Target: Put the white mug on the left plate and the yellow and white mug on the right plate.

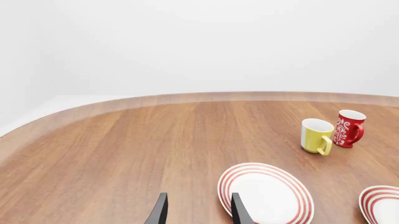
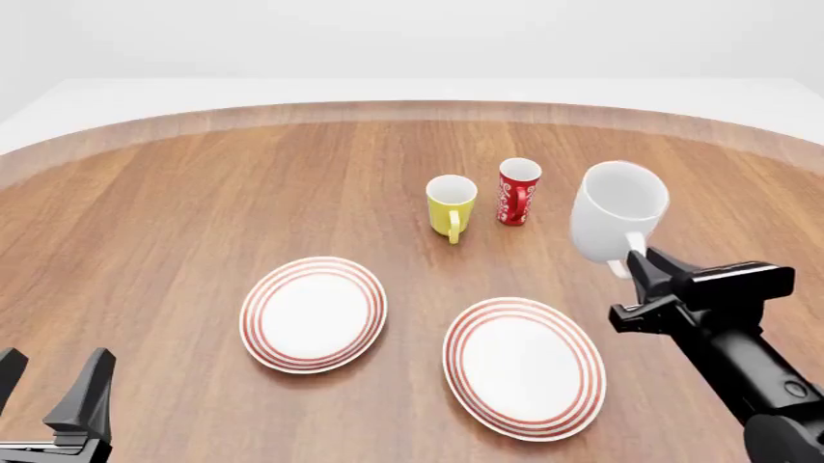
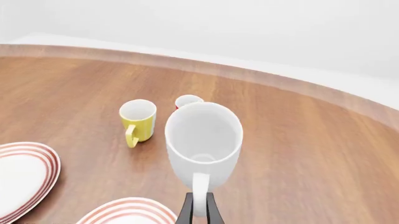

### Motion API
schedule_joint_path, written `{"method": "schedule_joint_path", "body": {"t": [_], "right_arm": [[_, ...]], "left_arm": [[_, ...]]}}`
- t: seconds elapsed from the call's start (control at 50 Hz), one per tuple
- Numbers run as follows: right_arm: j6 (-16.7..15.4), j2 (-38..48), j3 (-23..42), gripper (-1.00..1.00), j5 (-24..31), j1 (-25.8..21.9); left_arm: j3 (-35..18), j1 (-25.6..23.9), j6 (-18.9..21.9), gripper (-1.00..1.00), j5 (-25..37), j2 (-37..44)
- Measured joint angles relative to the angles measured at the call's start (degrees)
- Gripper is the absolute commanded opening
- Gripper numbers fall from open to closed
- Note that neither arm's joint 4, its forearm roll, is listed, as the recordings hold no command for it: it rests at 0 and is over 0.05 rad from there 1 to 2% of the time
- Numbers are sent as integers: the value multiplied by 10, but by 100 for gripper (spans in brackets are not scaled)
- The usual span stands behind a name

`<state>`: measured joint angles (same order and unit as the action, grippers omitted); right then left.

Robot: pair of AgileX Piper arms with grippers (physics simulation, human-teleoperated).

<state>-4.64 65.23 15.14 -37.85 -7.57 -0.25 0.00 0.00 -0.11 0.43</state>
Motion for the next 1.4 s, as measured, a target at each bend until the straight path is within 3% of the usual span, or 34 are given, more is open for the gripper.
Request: {"method": "schedule_joint_path", "body": {"t": [0.5,1.4], "right_arm": [[-18,-21,55,-100,52,-92],[-32,120,168,-100,31,-244]], "left_arm": [[0,0,0,100,0,0],[0,0,0,100,0,0]]}}
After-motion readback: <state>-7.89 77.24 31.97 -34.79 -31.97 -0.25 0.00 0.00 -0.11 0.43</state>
